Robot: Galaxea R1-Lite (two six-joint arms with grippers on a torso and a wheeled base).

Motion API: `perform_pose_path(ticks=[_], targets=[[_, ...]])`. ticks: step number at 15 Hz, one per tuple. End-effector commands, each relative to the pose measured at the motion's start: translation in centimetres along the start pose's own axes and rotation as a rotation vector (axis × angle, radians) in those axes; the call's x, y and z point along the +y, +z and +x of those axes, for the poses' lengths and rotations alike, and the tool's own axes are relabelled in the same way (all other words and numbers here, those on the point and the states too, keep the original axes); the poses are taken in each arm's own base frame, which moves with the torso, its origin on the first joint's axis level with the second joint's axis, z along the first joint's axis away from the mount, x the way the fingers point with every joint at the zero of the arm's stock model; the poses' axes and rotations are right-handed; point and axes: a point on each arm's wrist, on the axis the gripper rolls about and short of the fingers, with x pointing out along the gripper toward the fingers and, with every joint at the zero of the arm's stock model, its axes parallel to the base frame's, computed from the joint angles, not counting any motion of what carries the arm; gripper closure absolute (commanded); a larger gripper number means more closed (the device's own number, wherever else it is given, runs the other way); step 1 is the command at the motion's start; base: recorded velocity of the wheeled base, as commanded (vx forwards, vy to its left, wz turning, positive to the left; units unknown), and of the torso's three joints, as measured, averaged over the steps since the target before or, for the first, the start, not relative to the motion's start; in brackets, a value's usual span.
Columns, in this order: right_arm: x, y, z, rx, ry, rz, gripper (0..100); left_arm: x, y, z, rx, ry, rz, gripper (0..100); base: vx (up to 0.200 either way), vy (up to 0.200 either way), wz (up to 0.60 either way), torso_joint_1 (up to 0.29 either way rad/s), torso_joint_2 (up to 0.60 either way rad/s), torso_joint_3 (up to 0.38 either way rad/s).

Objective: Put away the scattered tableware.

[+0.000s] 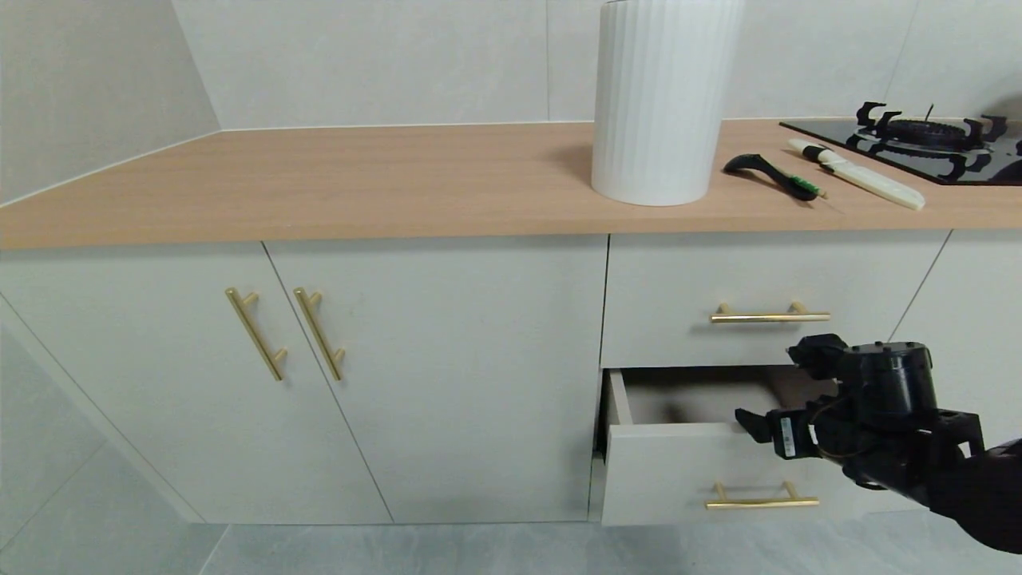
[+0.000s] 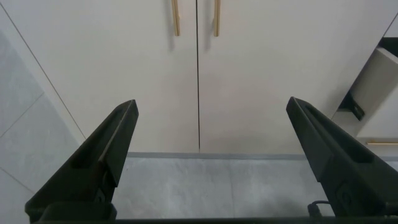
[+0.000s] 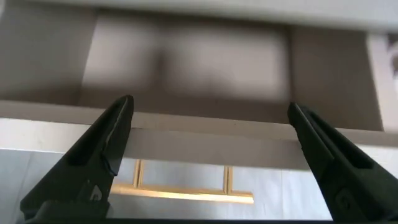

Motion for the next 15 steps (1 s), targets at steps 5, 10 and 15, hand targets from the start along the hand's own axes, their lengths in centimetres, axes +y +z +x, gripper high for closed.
perform_pose_path(ticks=[5, 10, 15], targets=[[-0.9, 2.6, -6.3, 0.205, 0.088, -0.025, 0, 0.0, 0.0, 0.0, 0.001, 0.001, 0.000, 0, 0.000, 0.000, 0.00, 0.000, 0.00, 0.000], [-1.2, 3.8, -10.2, 0.489, 0.190, -0.036, 0, 0.0, 0.0, 0.0, 0.001, 0.001, 0.000, 0, 0.000, 0.000, 0.00, 0.000, 0.00, 0.000], [-1.2, 3.8, -10.2, 0.491, 0.189, -0.038, 0, 0.0, 0.0, 0.0, 0.001, 0.001, 0.000, 0, 0.000, 0.000, 0.00, 0.000, 0.00, 0.000]])
